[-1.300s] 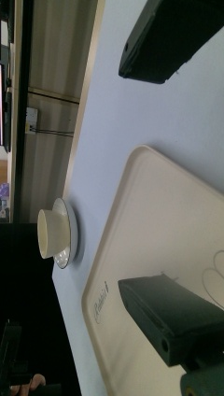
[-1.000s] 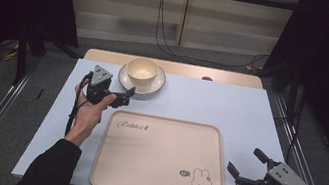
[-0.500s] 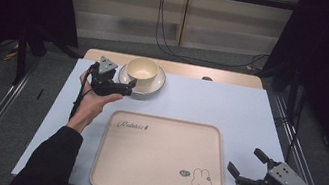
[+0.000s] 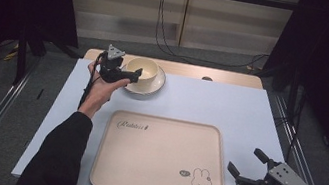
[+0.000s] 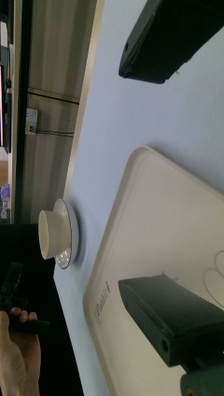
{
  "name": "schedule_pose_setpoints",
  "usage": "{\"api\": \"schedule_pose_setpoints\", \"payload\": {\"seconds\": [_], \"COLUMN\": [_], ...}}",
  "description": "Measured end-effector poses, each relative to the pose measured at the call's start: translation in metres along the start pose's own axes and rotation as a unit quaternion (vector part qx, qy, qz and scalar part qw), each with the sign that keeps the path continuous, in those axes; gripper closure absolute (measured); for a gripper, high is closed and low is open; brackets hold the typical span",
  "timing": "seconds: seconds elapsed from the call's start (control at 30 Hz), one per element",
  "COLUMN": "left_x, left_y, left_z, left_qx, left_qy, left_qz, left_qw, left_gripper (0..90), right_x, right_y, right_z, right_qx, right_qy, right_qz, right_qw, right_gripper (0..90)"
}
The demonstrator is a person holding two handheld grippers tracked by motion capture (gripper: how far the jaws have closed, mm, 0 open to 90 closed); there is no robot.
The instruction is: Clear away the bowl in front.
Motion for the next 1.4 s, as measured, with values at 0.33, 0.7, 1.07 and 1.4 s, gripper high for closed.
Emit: {"api": "schedule_pose_setpoints", "payload": {"seconds": [0.33,0.7,1.07,1.4], "left_x": [-0.029,-0.047,-0.059,-0.063], "left_y": [-0.018,-0.036,-0.038,-0.032], "left_z": [-0.012,-0.035,-0.056,-0.059], "left_qx": [0.002,0.014,0.018,0.03], "left_qy": [-0.025,-0.088,-0.142,-0.174], "left_qz": [0.033,0.05,0.051,0.055], "left_qw": [0.9992,0.9948,0.9884,0.9828], "left_gripper": [6.0,13.4,20.4,40.9], "right_x": [0.0,0.0,0.001,0.001], "right_y": [0.0,0.0,-0.001,-0.001], "right_z": [-0.001,-0.001,-0.001,-0.002], "right_qx": [-0.002,-0.002,-0.01,-0.007], "right_qy": [-0.002,-0.001,0.0,-0.003], "right_qz": [0.003,0.006,0.007,0.009], "right_qw": [1.0,1.0,0.9999,0.9999], "right_gripper": [0.7,0.7,0.8,0.8]}}
Point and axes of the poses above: each handheld gripper's, and its own axes: x roughly backward along the jaws, z roughly out of its top, y roughly to its right, the point moved 9 cm from there along -x, roughly forward along the jaws, and after that the axes turned 11 degrees about y, right-handed, at the moved point
